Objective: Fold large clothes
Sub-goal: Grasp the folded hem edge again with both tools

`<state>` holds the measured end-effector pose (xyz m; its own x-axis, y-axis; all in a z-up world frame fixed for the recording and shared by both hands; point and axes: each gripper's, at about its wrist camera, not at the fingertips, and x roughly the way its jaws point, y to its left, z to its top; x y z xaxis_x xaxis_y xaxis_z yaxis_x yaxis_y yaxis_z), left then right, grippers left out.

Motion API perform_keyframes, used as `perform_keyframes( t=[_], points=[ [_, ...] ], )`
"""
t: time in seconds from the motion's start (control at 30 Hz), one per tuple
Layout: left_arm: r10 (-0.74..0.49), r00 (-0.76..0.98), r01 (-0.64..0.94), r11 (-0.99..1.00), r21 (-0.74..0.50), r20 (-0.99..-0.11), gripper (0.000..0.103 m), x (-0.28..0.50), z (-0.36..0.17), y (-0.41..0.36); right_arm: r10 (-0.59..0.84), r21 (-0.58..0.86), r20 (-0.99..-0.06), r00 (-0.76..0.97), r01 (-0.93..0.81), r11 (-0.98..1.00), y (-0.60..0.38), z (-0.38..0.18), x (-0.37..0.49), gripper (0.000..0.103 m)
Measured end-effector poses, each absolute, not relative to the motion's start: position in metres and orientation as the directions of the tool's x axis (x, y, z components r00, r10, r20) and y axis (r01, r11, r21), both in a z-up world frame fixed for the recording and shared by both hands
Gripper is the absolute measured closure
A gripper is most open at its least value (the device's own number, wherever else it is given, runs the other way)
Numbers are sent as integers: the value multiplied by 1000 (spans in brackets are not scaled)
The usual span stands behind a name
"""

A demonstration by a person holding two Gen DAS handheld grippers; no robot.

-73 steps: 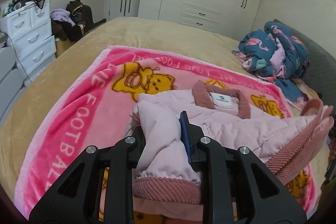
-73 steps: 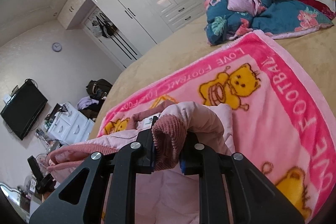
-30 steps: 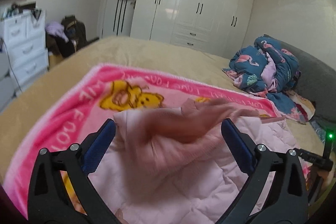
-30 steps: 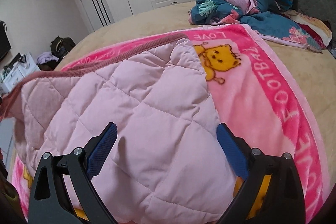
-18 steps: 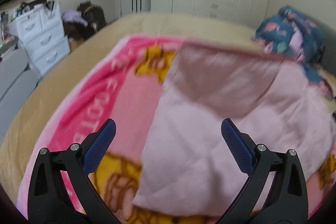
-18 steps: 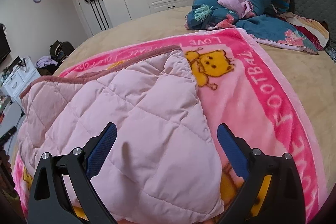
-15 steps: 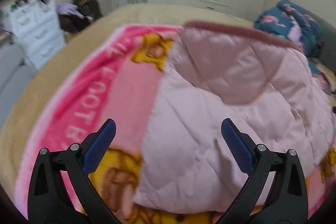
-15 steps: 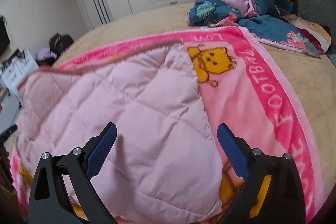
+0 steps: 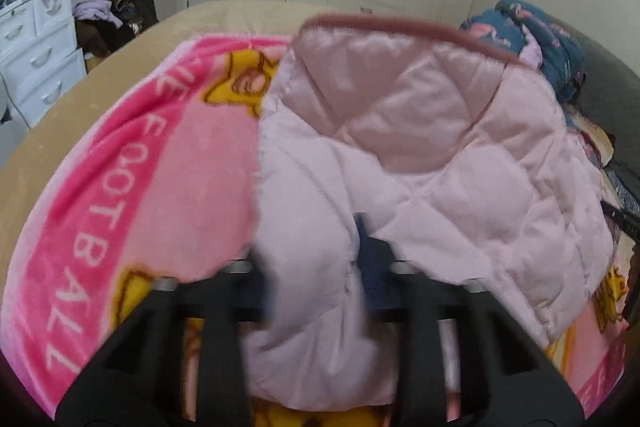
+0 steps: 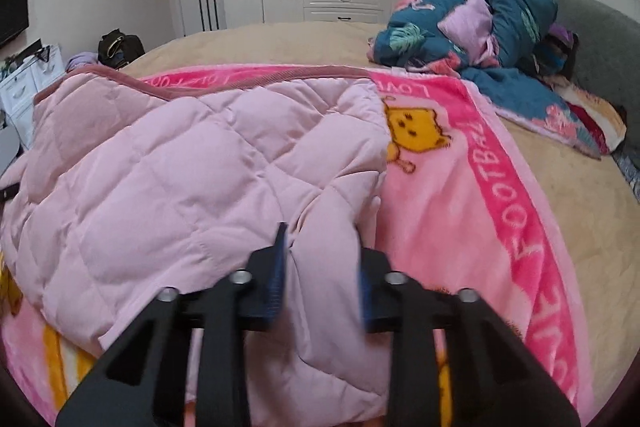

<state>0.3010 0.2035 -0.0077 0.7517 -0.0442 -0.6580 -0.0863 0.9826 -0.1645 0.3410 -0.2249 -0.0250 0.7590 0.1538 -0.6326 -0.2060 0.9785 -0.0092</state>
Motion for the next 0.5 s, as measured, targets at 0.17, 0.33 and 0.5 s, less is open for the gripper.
perform_keyframes(
  t=[0.17,0.33,0.5],
  points=[
    [-8,819,-86,987,-137,-574,91,302,21,195,165,45,-565,808,-169,985,-237,9,345,84],
    [10,816,-127,979,-162,-578,91,329,32,202,158,76,-560,814,-140,987,-236,19,377,85],
    [61,774,-153,984,-93,-631,91,363,23,201,128,99,-595,793,-85,991,-233,2,412,85]
  ],
)
